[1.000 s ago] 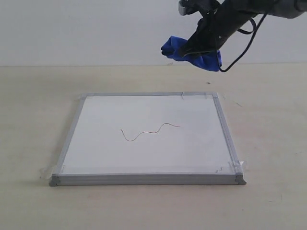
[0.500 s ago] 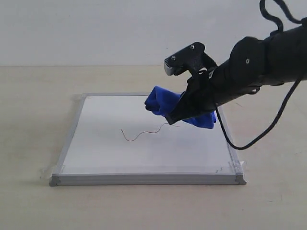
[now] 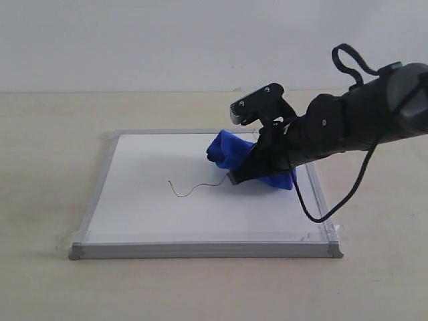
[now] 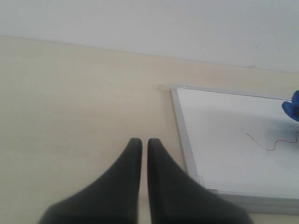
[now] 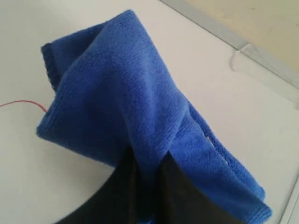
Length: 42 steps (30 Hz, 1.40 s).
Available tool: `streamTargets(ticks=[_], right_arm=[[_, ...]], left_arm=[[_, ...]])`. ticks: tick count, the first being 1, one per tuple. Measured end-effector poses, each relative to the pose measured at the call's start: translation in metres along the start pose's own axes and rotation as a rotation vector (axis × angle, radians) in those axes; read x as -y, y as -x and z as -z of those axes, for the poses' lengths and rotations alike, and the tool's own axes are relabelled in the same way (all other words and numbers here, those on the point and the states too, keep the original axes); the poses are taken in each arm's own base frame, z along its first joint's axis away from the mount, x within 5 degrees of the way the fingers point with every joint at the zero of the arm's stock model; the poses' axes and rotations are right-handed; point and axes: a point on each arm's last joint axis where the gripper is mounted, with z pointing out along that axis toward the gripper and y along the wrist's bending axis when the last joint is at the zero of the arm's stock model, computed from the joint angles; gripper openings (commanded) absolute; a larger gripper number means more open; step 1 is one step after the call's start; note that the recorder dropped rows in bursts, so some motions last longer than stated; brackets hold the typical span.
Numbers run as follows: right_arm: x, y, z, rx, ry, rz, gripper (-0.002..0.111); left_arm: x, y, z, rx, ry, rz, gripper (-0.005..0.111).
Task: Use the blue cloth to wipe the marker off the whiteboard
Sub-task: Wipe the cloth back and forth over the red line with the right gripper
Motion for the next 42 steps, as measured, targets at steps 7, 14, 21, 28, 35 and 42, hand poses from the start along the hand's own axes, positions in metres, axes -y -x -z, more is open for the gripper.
streamTargets(ticks=[7,14,21,28,35,42], right_arm=[[-0.001,-0.001,-0.020,-0.046,0.017,-0.018,0.000],[-0.002,-0.001,-0.016,-0.081,0.040,0.023,0.043],[-0.001,0.008,-0.003,-0.054,0.041,0.057,0.070],[0.001,0.013,-0.003,-0.004,0.017,0.092,0.071],[0.001,0.006,-0.015,-0.014,0.010,0.098,0.072],[-0.001,-0.004,-0.027,-0.050,0.017,0.084,0.070]], left_arm=[[0.000,0.000,0.000,0.000,0.000,0.000,0.004],[0.000,0.000,0.000,0.000,0.000,0.000,0.004],[0.000,0.000,0.000,0.000,0.000,0.000,0.004],[0.000,0.000,0.000,0.000,0.000,0.000,0.004],[0.000,0.000,0.000,0.000,0.000,0.000,0.004],[0.000,0.000,0.000,0.000,0.000,0.000,0.004]])
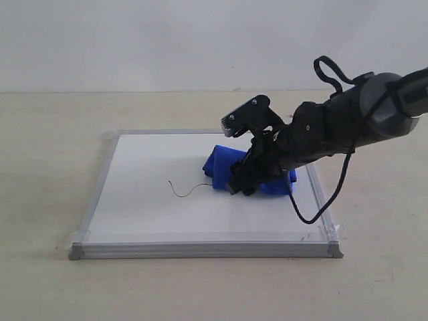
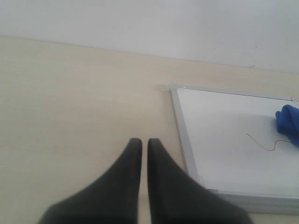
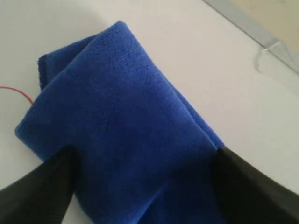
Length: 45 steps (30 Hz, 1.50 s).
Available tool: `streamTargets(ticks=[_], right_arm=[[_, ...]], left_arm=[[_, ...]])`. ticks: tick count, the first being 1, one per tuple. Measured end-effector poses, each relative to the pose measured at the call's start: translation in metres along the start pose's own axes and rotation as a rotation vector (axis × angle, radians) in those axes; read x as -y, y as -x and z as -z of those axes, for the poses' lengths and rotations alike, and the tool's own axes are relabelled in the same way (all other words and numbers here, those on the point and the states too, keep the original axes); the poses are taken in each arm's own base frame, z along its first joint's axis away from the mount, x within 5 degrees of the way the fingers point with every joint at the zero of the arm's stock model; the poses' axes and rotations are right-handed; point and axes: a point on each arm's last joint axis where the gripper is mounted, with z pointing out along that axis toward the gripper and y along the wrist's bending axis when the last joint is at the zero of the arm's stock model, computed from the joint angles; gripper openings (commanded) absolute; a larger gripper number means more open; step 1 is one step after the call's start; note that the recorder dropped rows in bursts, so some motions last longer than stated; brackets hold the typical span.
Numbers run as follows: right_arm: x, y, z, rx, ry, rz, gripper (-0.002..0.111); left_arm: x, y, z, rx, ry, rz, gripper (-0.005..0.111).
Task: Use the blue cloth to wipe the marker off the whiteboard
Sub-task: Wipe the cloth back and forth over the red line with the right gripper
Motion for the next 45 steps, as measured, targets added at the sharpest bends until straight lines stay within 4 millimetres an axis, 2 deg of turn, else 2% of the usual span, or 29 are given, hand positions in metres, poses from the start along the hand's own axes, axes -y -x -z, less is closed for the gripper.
streamTargets(ticks=[2,3,7,8,16,24,30,34,37,43,45], right_arm=[[0.000,-0.002,-0.003,-0.008,0.002,-0.001,0.060],[-0.001,-0.003,-0.004,-0.012,0.003,-0.001,0.051],[0.000,-0.002,-0.003,-0.011,0.004,-0.001,0.006],[0.000,-0.001,-0.003,-0.008,0.003,-0.001,0.000],[0.000,0.005,-0.002,-0.024,0.022,-0.010,0.000],[0.005,0.031,0.002,0.029,0.020,-0.125,0.000],[0.002,0.018,-0.013,-0.034,0.037,-0.142,0.000],[0.000,0.019,-0.015,-0.045,0.048,-0.157,0.000],[-0.010,0.019,-0.017,-0.053,0.066,-0.130,0.000],[-0.062,0.029,-0.014,-0.067,0.153,-0.008,0.000],[-0.070,0.030,-0.013,-0.065,0.166,0.015,0.000]], left_arm=[[0.000,0.000,0.000,0.000,0.000,0.000,0.004],[0.000,0.000,0.000,0.000,0.000,0.000,0.004],[0.000,0.000,0.000,0.000,0.000,0.000,0.004],[0.000,0.000,0.000,0.000,0.000,0.000,0.004],[0.000,0.000,0.000,0.000,0.000,0.000,0.004],[0.000,0.000,0.000,0.000,0.000,0.000,0.004],[0.000,0.000,0.000,0.000,0.000,0.000,0.004],[0.000,0.000,0.000,0.000,0.000,0.000,0.004],[0.000,0.000,0.000,0.000,0.000,0.000,0.004],[0.000,0.000,0.000,0.000,0.000,0.000,0.004],[0.000,0.000,0.000,0.000,0.000,0.000,0.004]])
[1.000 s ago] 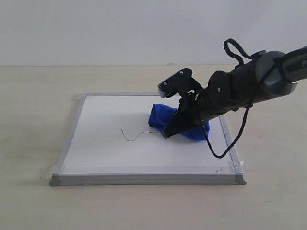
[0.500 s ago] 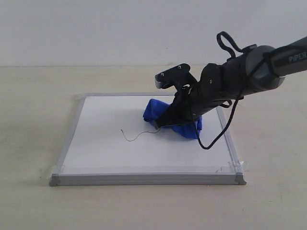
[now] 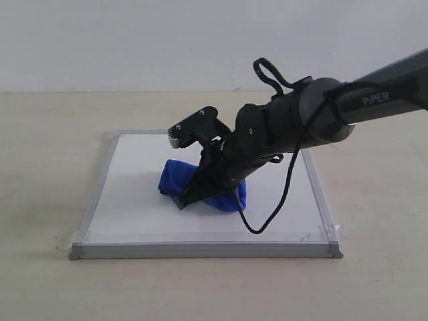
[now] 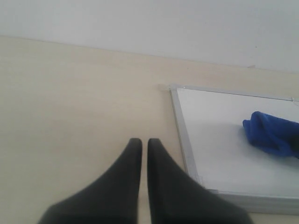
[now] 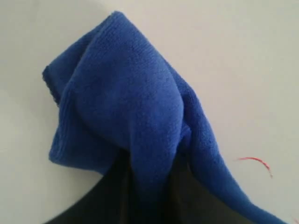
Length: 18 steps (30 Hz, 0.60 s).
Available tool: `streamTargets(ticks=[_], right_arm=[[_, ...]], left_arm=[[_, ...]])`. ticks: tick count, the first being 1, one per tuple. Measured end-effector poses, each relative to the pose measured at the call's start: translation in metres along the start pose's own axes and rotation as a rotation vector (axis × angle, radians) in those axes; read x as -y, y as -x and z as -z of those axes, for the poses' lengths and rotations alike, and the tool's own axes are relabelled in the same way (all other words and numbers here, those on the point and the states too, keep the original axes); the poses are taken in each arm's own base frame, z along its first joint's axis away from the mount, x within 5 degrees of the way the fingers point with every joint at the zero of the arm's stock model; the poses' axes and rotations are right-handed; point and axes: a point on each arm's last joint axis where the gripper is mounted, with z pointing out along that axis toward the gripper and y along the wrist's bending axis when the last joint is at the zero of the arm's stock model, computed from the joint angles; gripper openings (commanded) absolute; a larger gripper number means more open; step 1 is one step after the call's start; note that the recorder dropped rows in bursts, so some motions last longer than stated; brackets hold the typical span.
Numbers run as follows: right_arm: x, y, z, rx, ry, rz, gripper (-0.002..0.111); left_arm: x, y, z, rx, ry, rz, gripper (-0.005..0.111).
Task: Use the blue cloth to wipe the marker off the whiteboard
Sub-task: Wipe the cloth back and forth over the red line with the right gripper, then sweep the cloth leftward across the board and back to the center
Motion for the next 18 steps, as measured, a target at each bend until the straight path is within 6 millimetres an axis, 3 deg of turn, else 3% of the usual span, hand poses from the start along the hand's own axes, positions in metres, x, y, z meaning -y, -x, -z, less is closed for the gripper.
streamTargets(ticks=[3,5,10,12,15,18], right_arm=[[0.009,-0.001,0.001,0.000,-0.011,-0.021,0.000],[0.027,-0.004,0.002,0.002,-0.033,-0.067,0.000],[0.101,-0.021,0.012,0.019,-0.142,-0.222,0.000],[0.119,-0.027,0.016,0.024,-0.172,-0.272,0.000],[0.120,-0.028,0.016,0.022,-0.172,-0.282,0.000],[0.105,-0.022,0.013,0.016,-0.150,-0.237,0.000]], left_arm=[[0.000,0.000,0.000,0.000,0.000,0.000,0.004],[0.000,0.000,0.000,0.000,0.000,0.000,0.004],[0.000,0.000,0.000,0.000,0.000,0.000,0.004],[0.000,0.000,0.000,0.000,0.000,0.000,0.004],[0.000,0.000,0.000,0.000,0.000,0.000,0.004],[0.000,0.000,0.000,0.000,0.000,0.000,0.004]])
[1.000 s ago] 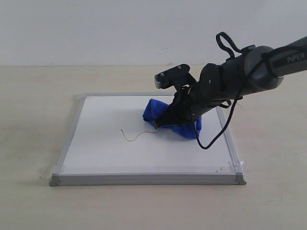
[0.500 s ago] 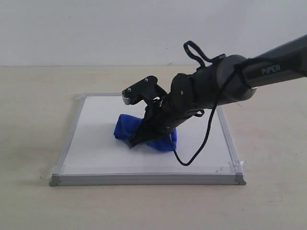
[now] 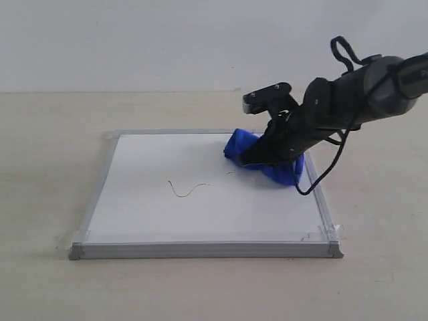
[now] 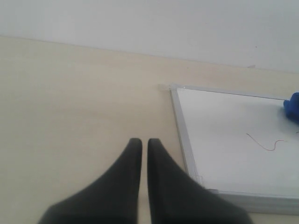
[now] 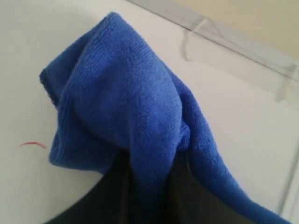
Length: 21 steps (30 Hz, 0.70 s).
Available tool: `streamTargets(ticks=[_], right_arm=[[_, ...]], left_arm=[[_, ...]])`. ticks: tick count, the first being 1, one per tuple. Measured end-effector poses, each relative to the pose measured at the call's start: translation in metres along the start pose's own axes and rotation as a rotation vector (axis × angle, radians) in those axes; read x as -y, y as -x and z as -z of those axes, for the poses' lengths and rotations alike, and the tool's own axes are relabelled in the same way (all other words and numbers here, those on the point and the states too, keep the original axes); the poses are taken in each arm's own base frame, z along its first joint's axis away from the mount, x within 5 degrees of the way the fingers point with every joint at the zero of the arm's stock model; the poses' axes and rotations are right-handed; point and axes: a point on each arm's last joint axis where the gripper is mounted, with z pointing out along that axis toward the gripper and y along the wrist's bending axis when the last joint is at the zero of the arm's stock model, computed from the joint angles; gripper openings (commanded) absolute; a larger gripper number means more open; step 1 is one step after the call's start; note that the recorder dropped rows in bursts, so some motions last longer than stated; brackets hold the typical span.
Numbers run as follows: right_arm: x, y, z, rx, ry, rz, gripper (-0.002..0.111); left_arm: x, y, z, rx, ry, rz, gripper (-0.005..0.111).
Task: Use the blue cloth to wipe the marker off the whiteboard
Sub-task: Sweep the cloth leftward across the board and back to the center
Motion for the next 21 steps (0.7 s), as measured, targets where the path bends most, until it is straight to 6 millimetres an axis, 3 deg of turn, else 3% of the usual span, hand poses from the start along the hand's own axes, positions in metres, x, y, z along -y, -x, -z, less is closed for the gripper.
streamTargets(ticks=[8,11,14,16,21], right_arm=[[-0.103,0.001,0.002,-0.023,0.148,0.197,0.000],[-0.130,0.001,0.007,-0.056,0.200,0.247,0.000],[-0.135,0.005,0.008,-0.067,0.213,0.253,0.000],[-0.127,0.008,0.006,-0.087,0.210,0.220,0.000],[-0.082,0.028,-0.009,-0.139,0.154,0.084,0.000]], left_arm=[[0.000,0.000,0.000,0.000,0.000,0.000,0.004],[0.000,0.000,0.000,0.000,0.000,0.000,0.004],[0.000,0.000,0.000,0.000,0.000,0.000,0.004],[0.000,0.000,0.000,0.000,0.000,0.000,0.004],[0.000,0.000,0.000,0.000,0.000,0.000,0.004]])
